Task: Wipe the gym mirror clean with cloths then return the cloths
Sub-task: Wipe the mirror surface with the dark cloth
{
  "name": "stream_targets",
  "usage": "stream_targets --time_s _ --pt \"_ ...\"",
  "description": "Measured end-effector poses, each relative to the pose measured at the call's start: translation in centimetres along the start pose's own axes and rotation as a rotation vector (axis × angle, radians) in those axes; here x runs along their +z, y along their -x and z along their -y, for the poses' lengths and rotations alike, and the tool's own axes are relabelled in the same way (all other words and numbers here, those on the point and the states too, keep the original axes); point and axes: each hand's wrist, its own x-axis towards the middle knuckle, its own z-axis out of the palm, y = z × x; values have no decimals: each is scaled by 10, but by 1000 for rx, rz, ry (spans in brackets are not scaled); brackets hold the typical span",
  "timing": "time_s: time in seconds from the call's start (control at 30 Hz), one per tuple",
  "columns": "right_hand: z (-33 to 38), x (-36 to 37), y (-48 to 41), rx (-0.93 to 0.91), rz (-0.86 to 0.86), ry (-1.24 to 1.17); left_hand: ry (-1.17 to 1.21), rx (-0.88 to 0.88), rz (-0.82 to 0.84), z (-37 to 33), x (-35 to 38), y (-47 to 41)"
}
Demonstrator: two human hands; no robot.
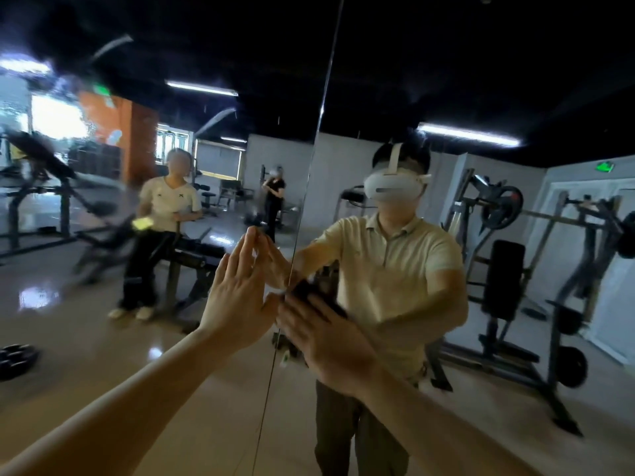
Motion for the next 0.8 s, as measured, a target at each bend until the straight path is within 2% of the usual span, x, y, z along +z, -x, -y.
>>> stream_targets --time_s 0.07,0.13,0.2,0.3,0.4,0.47,0.53,0.6,0.63,0.7,0.8 --pt "4 -1 22 -139 142 35 -10 -20 25 -1 -2 -2" --pt "-29 -15 19 -119 110 121 -29 -36 57 -2 -4 -2" --pt "-83 -39 -1 57 -22 189 -51 -33 80 -4 -7 -2" --pt "-168 -85 -47 503 -232 156 -68 -50 113 -10 -14 -2" --pt "-193 -110 -87 768 -361 69 -87 -43 110 -9 -19 -5" --pt "-173 -98 -105 723 -389 29 -112 -47 107 -7 -20 -6" --pt "-130 -72 -108 455 -320 8 -122 -63 99 -5 -19 -7" --pt "-84 -49 -90 119 -121 37 -137 -63 93 -5 -18 -7" --pt "-71 -43 -74 16 -41 73 -148 -60 97 -4 -18 -8" --pt "-74 -41 -38 -10 5 118 -134 -82 126 -6 -17 -8" --pt "-128 -60 6 273 -125 97 -62 -123 110 -15 -9 -6"
